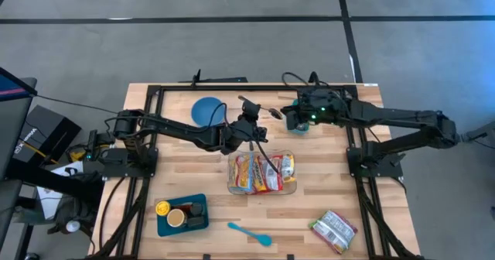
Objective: Pick & Place Food Item
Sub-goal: Put the silver spoon into the blue bin
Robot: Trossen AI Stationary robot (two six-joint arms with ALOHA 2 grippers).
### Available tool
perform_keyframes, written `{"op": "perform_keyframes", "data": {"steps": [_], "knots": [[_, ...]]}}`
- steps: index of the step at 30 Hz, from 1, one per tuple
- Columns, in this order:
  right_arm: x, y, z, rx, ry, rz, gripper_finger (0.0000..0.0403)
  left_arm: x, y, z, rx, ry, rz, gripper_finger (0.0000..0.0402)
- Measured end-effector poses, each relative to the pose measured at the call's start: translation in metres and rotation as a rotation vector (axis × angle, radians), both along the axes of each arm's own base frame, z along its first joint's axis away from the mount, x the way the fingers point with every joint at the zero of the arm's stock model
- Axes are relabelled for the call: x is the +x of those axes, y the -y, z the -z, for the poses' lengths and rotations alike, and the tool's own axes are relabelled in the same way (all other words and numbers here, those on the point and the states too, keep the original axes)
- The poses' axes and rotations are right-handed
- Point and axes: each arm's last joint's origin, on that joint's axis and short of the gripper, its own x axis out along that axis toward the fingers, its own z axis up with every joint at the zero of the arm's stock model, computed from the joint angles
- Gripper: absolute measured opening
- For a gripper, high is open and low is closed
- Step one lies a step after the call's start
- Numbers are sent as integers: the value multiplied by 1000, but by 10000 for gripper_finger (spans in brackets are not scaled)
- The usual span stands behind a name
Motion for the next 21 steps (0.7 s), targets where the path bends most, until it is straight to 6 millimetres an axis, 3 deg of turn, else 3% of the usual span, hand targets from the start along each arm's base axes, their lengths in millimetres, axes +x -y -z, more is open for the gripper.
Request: {"op": "perform_keyframes", "data": {"steps": [8,21], "knots": [[18,3,9,9,-63,-33,82,0,1,0,49,-80,8,12],[18,2,10,22,-64,-53,82,0,0,0,65,-106,13,12]]}}
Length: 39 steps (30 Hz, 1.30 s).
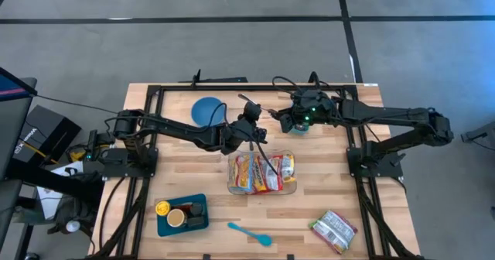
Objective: Pick & Place Food Item
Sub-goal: Put the silver spoon into the blue bin
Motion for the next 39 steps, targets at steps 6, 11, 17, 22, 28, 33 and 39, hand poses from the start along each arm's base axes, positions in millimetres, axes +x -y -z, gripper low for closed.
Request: {"op": "perform_keyframes", "data": {"steps": [6,11,17,22,28,33,39], "knots": [[0,0,0,1,1,2,82,0,0,0,0,0,0,12],[11,-1,13,9,-46,-6,82,0,0,0,-1,-3,4,12],[22,1,22,11,-51,-8,82,0,2,0,-2,3,8,12],[22,4,22,12,-40,2,82,0,3,0,-1,1,6,12],[22,4,22,14,-38,5,82,0,3,1,-1,-4,7,12],[22,4,22,15,-38,5,82,0,3,1,-1,-10,7,12],[22,4,22,15,-40,5,65,-1,3,3,0,-38,7,12]]}}
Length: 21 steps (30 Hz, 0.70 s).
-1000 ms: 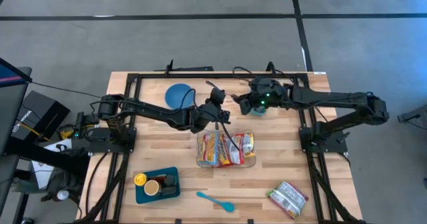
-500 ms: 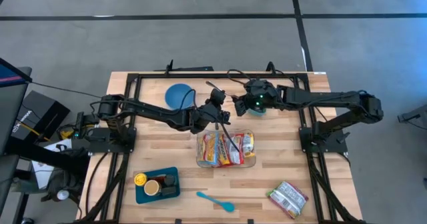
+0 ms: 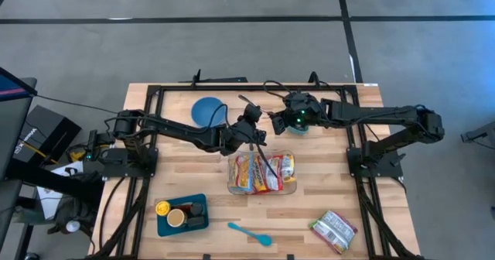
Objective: Pick & Place Food Item
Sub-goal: Put the silver spoon into the blue bin
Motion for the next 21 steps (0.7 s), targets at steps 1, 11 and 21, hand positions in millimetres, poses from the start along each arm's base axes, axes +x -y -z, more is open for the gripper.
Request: {"op": "perform_keyframes", "data": {"steps": [1,11,21], "knots": [[0,0,0,0,0,0,60,0,0,0,0,0,0,12],[0,0,0,0,-5,2,7,0,0,0,1,2,-1,12],[0,0,0,8,7,5,5,0,0,-1,-3,6,7,77]]}}
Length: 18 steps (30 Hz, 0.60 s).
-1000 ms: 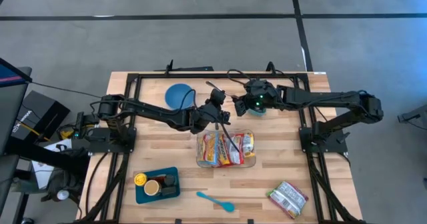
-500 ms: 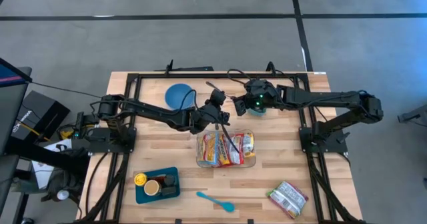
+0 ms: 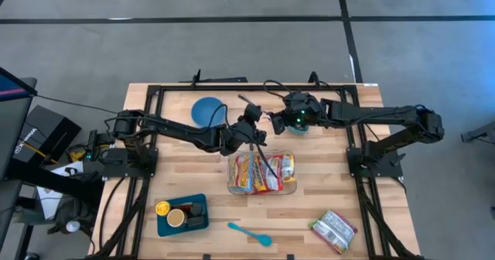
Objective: Pick & Place Food Item
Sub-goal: Put the silver spoon into the blue bin
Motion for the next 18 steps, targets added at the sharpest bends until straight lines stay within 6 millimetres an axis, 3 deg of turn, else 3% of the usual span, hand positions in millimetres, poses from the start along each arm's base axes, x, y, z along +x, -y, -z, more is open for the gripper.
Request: {"op": "perform_keyframes", "data": {"steps": [8,18], "knots": [[0,0,0,-12,-9,-10,3,0,1,-1,2,8,-5,150],[-4,1,4,-52,-75,26,4,0,6,-1,7,11,-14,172]]}}
